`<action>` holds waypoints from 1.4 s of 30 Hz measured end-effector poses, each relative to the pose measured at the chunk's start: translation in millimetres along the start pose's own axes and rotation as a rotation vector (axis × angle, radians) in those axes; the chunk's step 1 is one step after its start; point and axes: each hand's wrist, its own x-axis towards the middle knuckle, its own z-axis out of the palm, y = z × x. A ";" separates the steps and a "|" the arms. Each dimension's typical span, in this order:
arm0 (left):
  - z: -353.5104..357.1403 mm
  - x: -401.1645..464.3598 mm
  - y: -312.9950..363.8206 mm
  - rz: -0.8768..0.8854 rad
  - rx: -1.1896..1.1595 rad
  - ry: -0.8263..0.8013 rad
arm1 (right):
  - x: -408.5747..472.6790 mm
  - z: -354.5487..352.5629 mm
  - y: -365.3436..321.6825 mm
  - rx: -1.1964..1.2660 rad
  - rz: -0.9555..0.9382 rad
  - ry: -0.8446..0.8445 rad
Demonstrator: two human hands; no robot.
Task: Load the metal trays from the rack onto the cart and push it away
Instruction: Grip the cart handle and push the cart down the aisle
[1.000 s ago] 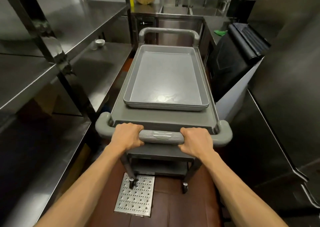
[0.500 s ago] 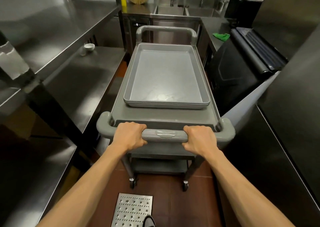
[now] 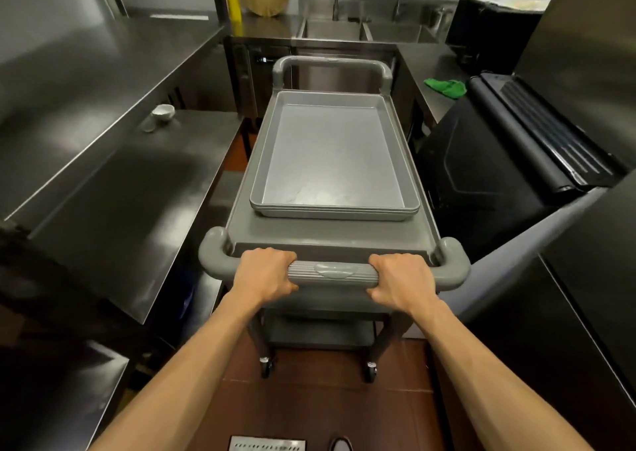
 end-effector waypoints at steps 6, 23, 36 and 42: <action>0.3 57.8 -13.5 -0.004 0.005 0.018 | 52.7 13.7 26.2 0.005 -0.020 0.016; 3.9 201.9 -44.1 -0.018 -0.057 0.043 | 183.6 40.4 90.8 -0.011 -0.013 -0.005; 6.0 274.9 -81.9 0.053 -0.013 0.105 | 259.0 55.3 104.0 0.013 0.061 -0.045; 6.7 289.9 -101.3 0.067 -0.060 0.114 | 279.0 59.1 97.8 0.046 0.069 -0.016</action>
